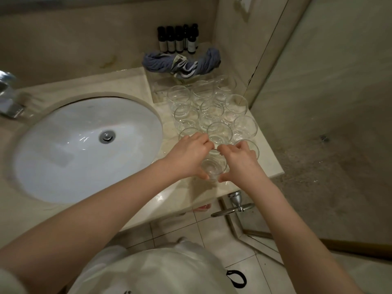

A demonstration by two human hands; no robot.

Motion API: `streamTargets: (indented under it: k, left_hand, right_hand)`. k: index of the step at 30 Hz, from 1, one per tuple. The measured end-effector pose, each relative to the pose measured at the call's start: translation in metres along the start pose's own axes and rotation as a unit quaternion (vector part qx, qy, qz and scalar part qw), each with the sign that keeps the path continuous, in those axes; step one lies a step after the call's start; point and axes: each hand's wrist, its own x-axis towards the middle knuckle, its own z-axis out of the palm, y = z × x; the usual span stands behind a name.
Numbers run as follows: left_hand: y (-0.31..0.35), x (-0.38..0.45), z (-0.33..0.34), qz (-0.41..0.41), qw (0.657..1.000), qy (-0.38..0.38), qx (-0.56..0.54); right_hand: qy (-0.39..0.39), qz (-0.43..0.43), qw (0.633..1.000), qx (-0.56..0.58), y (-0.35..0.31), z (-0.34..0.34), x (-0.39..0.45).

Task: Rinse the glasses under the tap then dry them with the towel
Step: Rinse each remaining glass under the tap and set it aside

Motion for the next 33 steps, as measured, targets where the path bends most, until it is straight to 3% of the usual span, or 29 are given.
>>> streamTargets:
  k: [5,11,25,33]
  left_hand:
    - [-0.006,-0.013,-0.012,0.003,1.0,-0.016,-0.025]
    - [-0.077,-0.064,-0.051,-0.059,0.994,-0.08,-0.055]
    - [-0.366,-0.323,-0.079,-0.301,0.945,-0.051,-0.114]
    - [-0.459,-0.416,-0.059,-0.377,0.915,-0.039,-0.142]
  right_hand:
    - [-0.033,0.033,0.994,-0.1,-0.022,-0.024,-0.004]
    - [-0.034,-0.005,0.995,-0.094,-0.104,-0.067,0.022]
    - [-0.068,-0.19,0.976,-0.087,-0.462,-0.044,0.128]
    - [-0.104,-0.263,0.953,-0.105,-0.598,-0.019,0.164]
